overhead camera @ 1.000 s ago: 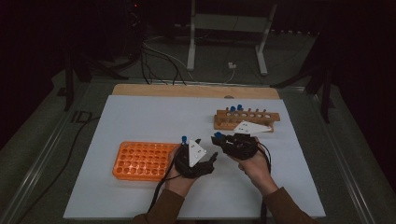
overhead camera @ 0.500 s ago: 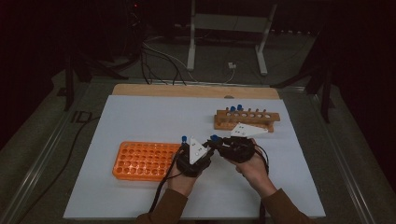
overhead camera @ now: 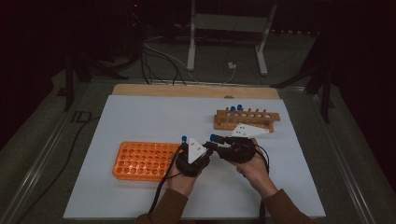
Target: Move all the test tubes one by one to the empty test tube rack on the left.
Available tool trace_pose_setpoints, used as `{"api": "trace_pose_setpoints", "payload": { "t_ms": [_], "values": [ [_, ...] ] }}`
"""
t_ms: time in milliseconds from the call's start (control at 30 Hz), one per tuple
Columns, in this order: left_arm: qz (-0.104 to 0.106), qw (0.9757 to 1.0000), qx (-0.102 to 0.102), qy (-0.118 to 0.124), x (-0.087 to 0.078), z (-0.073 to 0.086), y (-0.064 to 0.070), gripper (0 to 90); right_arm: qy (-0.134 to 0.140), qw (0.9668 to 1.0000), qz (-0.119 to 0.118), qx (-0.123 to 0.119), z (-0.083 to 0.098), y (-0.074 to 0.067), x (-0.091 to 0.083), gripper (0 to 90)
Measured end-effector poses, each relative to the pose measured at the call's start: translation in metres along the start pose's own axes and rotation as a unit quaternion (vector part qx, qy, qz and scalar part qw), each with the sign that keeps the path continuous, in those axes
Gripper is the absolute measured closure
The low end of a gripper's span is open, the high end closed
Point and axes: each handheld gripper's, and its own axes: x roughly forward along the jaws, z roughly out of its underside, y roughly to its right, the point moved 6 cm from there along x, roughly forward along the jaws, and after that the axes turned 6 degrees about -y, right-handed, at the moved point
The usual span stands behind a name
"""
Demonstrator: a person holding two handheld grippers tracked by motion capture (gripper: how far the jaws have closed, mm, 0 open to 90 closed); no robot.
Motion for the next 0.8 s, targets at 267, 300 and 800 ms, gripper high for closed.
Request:
{"api": "trace_pose_setpoints", "payload": {
  "t_ms": [267, 300, 800],
  "values": [
    [-0.005, 0.9998, -0.017, 0.001, -0.005, 0.001, -0.010, 77.0, 0.010, 0.9998, 0.001, 0.017, 0.002, 0.011, -0.007, 36.7],
    [-0.005, 0.9998, -0.018, 0.001, -0.006, 0.002, -0.011, 77.0, 0.011, 0.9998, 0.005, 0.018, 0.002, 0.012, -0.008, 33.8],
    [-0.006, 0.9997, -0.022, -0.002, -0.024, 0.014, -0.027, 77.1, 0.001, 0.9963, 0.084, 0.021, 0.019, 0.038, -0.017, 2.2]
  ]
}}
